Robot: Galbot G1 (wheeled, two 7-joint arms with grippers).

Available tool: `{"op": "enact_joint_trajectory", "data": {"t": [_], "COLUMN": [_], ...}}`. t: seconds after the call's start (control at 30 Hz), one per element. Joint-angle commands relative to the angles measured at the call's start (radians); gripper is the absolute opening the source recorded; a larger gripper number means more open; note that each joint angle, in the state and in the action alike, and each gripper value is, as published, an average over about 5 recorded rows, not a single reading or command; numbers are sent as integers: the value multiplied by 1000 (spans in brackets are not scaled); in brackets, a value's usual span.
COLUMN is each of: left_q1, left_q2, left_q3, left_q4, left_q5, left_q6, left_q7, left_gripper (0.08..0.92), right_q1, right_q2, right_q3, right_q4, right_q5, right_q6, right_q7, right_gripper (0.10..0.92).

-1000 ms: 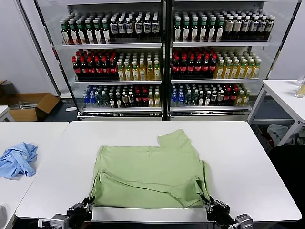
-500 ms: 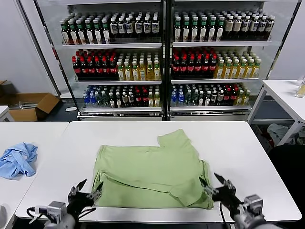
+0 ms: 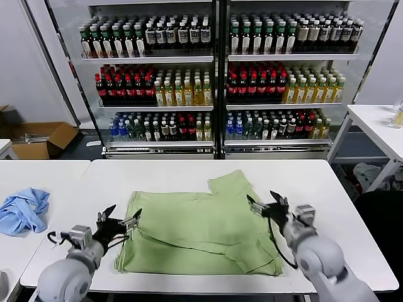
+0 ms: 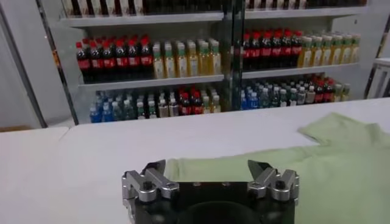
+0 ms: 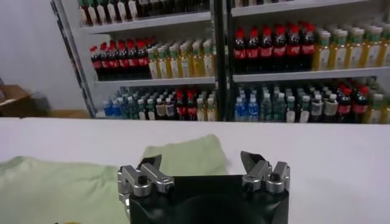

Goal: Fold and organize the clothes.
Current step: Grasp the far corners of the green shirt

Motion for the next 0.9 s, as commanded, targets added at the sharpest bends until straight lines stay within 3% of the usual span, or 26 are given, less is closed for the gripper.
{"op": "enact_joint_trajectory", "data": {"t": [0.03, 0.47, 0.9], "left_q1": [-294, -411, -446], "left_q2": [-3, -22, -15], "left_q3": [109, 179, 170], "left_q4": [322, 528, 637], "left_q5": [-20, 4, 25], "left_q6": [-16, -6, -12], "left_q7": [53, 126, 241], "left_gripper": [823, 822, 823], "right_q1": [355, 483, 495], "right_q2": [96, 214, 289], "right_q3": [-162, -203, -183], "right_q4": [-402, -769, -883], "right_q5": [4, -100, -134], "right_q6": [3, 136, 176], "right_q7": [-6, -31, -30], "right_gripper": [823, 823, 823]}}
